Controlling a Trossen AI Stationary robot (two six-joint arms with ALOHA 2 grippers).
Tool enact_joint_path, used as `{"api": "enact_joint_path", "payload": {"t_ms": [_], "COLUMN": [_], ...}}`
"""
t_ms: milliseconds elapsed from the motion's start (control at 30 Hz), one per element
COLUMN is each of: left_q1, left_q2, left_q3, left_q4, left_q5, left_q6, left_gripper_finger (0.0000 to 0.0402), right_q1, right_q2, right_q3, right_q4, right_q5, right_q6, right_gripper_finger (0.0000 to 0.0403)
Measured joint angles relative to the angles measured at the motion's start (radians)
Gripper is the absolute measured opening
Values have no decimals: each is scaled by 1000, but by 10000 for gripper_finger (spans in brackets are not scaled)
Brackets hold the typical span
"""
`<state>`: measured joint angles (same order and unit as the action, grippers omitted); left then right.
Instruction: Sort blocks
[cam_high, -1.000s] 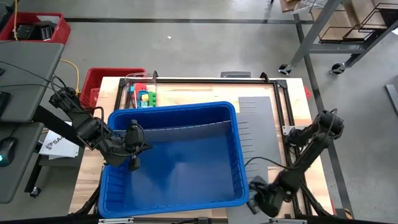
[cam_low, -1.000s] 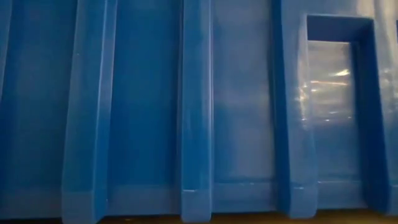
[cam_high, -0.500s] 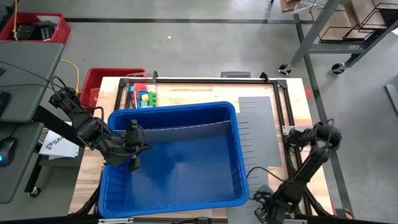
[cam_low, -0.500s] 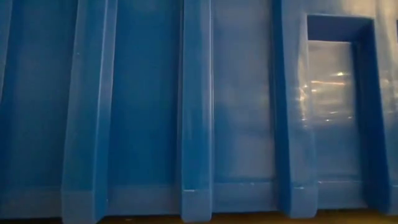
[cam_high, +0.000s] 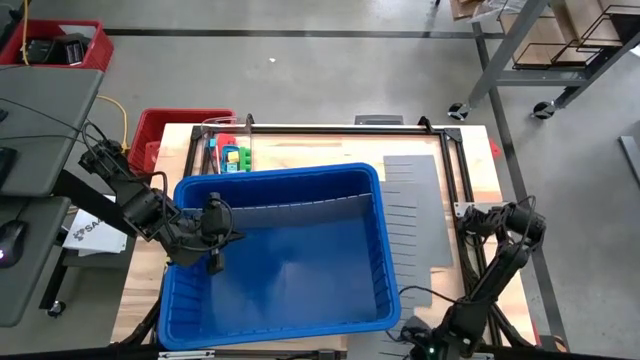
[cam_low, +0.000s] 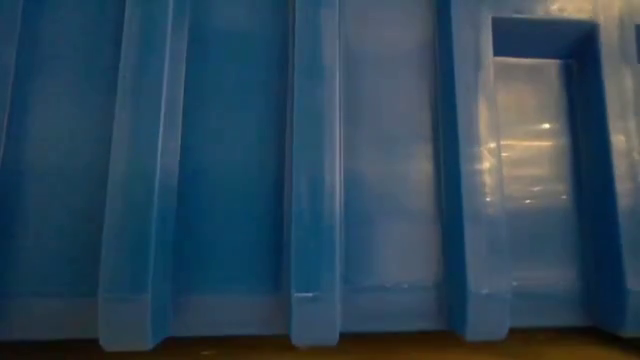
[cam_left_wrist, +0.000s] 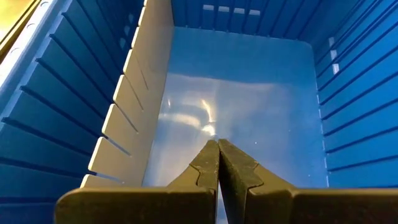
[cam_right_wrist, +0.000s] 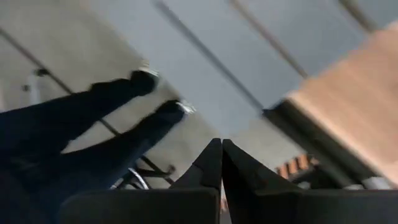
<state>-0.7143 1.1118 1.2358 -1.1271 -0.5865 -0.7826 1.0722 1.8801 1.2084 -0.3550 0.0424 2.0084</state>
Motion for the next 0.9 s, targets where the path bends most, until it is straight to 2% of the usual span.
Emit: {"api": "enact_joint_path", "payload": {"t_ms": [100,233,433,533,733,900], "left_q1": [0,0,0,0,0,0], "left_q2": [0,0,0,0,0,0], "left_q3": [0,0,0,0,0,0], "left_q4": [-5,-6,-6,-6,-5,-5], "left_q5": [0,0,6,22,55,64], "left_q6": [0,1,-2,-26,-105,-156], "left_gripper_finger": [0,0,0,0,0,0], "right_q1": [25,61,93,94,96,105], "right_q2": [-1,13,77,115,131,130], "right_q3": [46,85,68,65,66,67], "right_q4": [-13,-62,146,168,151,-26], "right_q5": [33,-23,22,60,190,133], "right_q6": [8,53,52,85,112,147], "right_gripper_finger": [0,0,19,59,173,237]}}
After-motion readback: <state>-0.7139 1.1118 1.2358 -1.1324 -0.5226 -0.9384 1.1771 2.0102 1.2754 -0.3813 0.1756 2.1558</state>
